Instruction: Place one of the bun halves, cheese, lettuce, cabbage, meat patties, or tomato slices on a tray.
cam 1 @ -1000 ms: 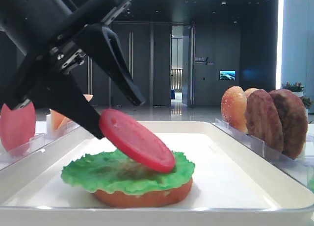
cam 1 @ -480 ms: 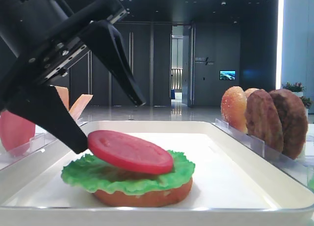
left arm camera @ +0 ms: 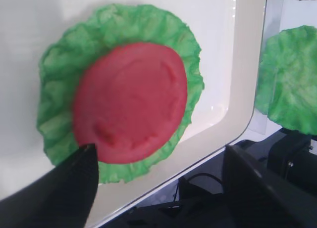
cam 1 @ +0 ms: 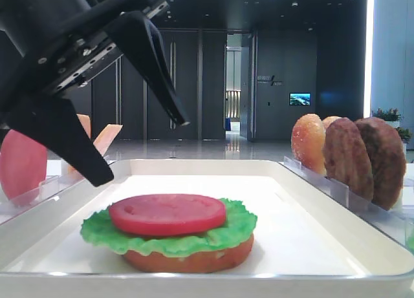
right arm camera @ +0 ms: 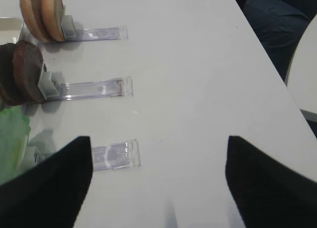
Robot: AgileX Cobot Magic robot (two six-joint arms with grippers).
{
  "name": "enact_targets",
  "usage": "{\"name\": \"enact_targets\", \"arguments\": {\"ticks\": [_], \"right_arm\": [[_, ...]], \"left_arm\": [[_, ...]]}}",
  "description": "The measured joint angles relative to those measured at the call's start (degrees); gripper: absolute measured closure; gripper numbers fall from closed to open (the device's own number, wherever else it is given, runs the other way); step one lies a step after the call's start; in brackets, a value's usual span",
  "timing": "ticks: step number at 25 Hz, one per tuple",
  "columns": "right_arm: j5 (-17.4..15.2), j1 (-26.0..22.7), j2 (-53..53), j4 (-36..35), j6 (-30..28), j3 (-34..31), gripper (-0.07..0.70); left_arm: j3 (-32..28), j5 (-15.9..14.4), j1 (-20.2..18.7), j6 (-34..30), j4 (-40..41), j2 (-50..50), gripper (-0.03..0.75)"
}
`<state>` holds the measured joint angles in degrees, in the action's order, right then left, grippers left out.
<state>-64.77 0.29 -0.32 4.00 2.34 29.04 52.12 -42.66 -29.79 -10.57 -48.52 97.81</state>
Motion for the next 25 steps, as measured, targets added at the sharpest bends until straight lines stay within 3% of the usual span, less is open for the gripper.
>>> {"name": "enact_targets", "arguments": {"ticks": [6, 11, 18, 25], "right_arm": [[0.0, 0.0, 0.0, 0.0, 0.0, 0.0, 0.094], [0.0, 0.0, 0.0, 0.0, 0.0, 0.0, 0.094], [0.0, 0.0, 0.0, 0.0, 0.0, 0.0, 0.094], [0.0, 0.0, 0.0, 0.0, 0.0, 0.0, 0.094]], "left_arm": [[0.34, -1.29, 0.0, 3.7, 3.88, -1.84, 0.125], [3.57, -3.59, 0.0, 11.24, 13.56, -4.38, 0.125], [10.34, -14.29, 0.0, 21.14, 29.09, -5.71, 0.125], [15.62, -24.75, 0.0, 27.44, 38.96, -5.71, 0.126]]}}
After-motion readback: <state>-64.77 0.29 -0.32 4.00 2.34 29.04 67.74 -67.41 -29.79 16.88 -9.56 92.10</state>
